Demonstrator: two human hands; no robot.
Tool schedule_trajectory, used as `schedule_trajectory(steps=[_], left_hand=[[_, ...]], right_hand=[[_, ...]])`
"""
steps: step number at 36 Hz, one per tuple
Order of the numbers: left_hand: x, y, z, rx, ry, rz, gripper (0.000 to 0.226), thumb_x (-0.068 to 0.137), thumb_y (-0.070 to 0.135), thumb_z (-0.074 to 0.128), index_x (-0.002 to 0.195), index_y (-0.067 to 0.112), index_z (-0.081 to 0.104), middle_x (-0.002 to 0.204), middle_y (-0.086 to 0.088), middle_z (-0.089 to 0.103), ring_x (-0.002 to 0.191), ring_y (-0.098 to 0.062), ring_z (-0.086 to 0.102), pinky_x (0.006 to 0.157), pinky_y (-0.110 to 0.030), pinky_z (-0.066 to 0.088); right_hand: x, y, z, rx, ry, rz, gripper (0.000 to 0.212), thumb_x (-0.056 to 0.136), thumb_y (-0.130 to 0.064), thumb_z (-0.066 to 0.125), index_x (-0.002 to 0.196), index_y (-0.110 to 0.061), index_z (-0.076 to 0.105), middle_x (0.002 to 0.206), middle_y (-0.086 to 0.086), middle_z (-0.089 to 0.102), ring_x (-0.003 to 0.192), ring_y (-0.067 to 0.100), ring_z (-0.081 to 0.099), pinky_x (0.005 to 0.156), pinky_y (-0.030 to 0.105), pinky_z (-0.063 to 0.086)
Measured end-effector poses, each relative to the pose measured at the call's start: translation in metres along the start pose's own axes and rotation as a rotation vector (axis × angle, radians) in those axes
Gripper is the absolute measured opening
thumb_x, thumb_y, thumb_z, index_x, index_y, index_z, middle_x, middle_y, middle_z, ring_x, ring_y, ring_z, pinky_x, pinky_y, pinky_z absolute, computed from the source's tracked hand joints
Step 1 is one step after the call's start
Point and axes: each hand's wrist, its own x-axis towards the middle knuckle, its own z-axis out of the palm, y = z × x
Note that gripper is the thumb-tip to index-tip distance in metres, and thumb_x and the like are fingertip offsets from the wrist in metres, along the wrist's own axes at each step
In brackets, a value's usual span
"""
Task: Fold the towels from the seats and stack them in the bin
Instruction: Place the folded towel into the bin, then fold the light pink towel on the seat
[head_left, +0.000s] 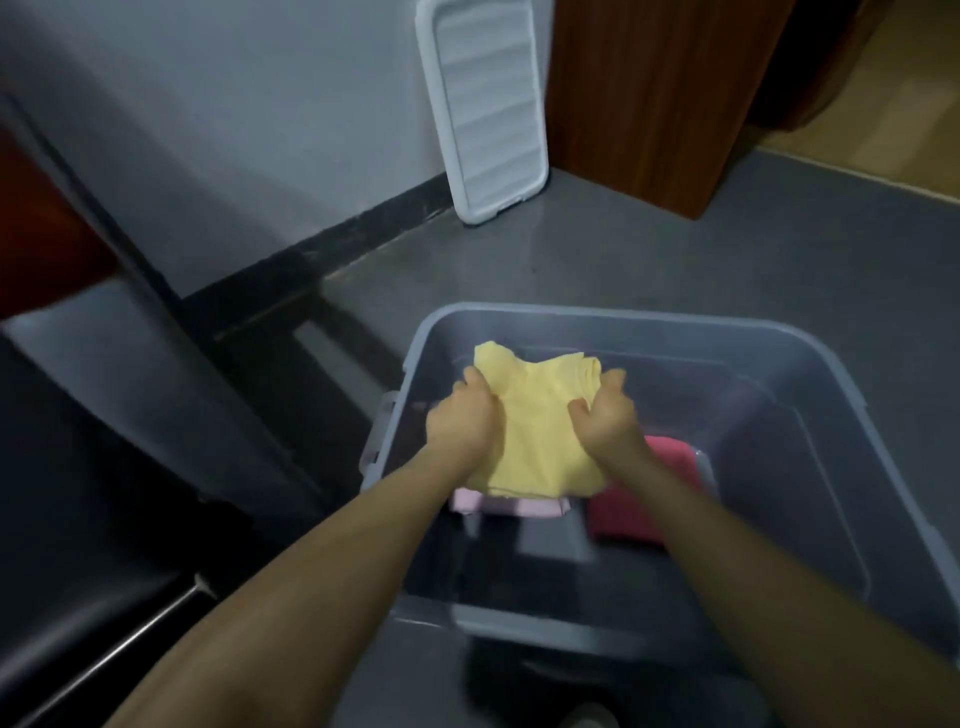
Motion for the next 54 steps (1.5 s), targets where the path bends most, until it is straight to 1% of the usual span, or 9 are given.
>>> schedule_trajectory(steps=[3,10,16,21,26,30,38,44,54], left_hand=[[0.018,-0.008,0.031,0.067,-0.034,-0.018,0.022,0.101,0.012,0.029,0.12,0.005,0.035,0.119,-0.014,0.054,0.103,-0.032,0.058,0.079,-0.04,0.048],[0.057,-0.023,0.087,0.178,-0.114,-0.087,0.028,0.1,0.006,0.029,0.127,0.001,0.034,0.126,-0.014,0.05,0.106,-0.031,0.06,0.075,-0.037,0.048],[0.068,-0.029,0.117,0.191,-0.192,-0.104,0.037,0.097,0.001,0.03,0.133,0.006,0.029,0.133,-0.017,0.038,0.118,-0.033,0.046,0.089,-0.04,0.043],[0.069,-0.038,0.136,0.377,-0.21,0.125,0.044,0.096,0.01,0.037,0.139,0.007,0.029,0.145,-0.012,0.021,0.128,-0.032,0.026,0.109,-0.039,0.023],[0.073,-0.046,0.14,0.316,-0.313,0.139,0.049,0.095,0.013,0.037,0.143,0.007,0.026,0.15,-0.01,0.021,0.136,-0.03,0.024,0.112,-0.036,0.022],[0.069,-0.044,0.138,0.27,-0.349,0.137,0.046,0.096,0.015,0.032,0.141,0.007,0.029,0.149,-0.01,0.023,0.136,-0.03,0.026,0.112,-0.036,0.023],[0.059,-0.035,0.101,0.139,-0.321,0.119,0.043,0.094,0.01,0.041,0.137,0.01,0.039,0.14,-0.009,0.039,0.122,-0.032,0.047,0.098,-0.037,0.041],[0.041,-0.015,0.043,0.051,-0.184,0.097,0.034,0.097,0.017,0.042,0.13,0.009,0.045,0.133,-0.011,0.049,0.117,-0.031,0.052,0.092,-0.037,0.044],[-0.007,0.008,-0.065,-0.078,0.09,0.153,0.029,0.092,0.014,0.043,0.117,0.006,0.054,0.124,-0.014,0.058,0.112,-0.031,0.055,0.09,-0.037,0.047]], right_hand=[[0.016,0.028,0.023,0.088,-0.057,-0.004,0.027,0.086,0.001,0.052,0.097,-0.007,0.028,0.089,0.017,0.05,0.082,0.034,0.055,0.063,0.032,0.033],[0.046,0.079,0.081,0.167,-0.18,-0.009,0.038,0.082,0.015,0.05,0.1,-0.008,0.026,0.1,0.01,0.037,0.088,0.021,0.038,0.066,0.024,0.034],[0.057,0.108,0.117,0.025,-0.283,-0.144,0.044,0.068,0.023,0.043,0.092,-0.013,0.04,0.112,0.013,0.043,0.104,0.028,0.045,0.082,0.031,0.034],[0.054,0.117,0.124,-0.07,-0.31,-0.259,0.053,0.074,0.022,0.037,0.114,-0.009,0.054,0.135,0.006,0.042,0.135,0.029,0.032,0.094,0.035,0.039],[0.05,0.12,0.127,-0.205,-0.239,-0.184,0.061,0.084,0.008,0.04,0.139,-0.017,0.041,0.151,0.009,0.025,0.132,0.029,0.036,0.096,0.041,0.043],[0.046,0.111,0.123,-0.504,-0.157,-0.04,0.054,0.089,-0.006,0.042,0.139,-0.024,0.035,0.131,0.012,0.035,0.109,0.032,0.043,0.089,0.038,0.037],[0.05,0.079,0.105,-0.455,-0.166,-0.102,0.049,0.086,-0.008,0.047,0.133,-0.021,0.045,0.125,0.014,0.039,0.108,0.035,0.046,0.096,0.039,0.039],[0.036,0.036,0.062,-0.229,-0.036,-0.209,0.03,0.079,-0.011,0.041,0.097,0.002,0.061,0.103,0.023,0.05,0.091,0.042,0.052,0.082,0.045,0.044],[0.001,-0.067,-0.017,-0.13,0.066,-0.289,0.023,0.088,-0.003,0.044,0.105,-0.005,0.06,0.114,0.016,0.055,0.104,0.035,0.054,0.087,0.041,0.045]])
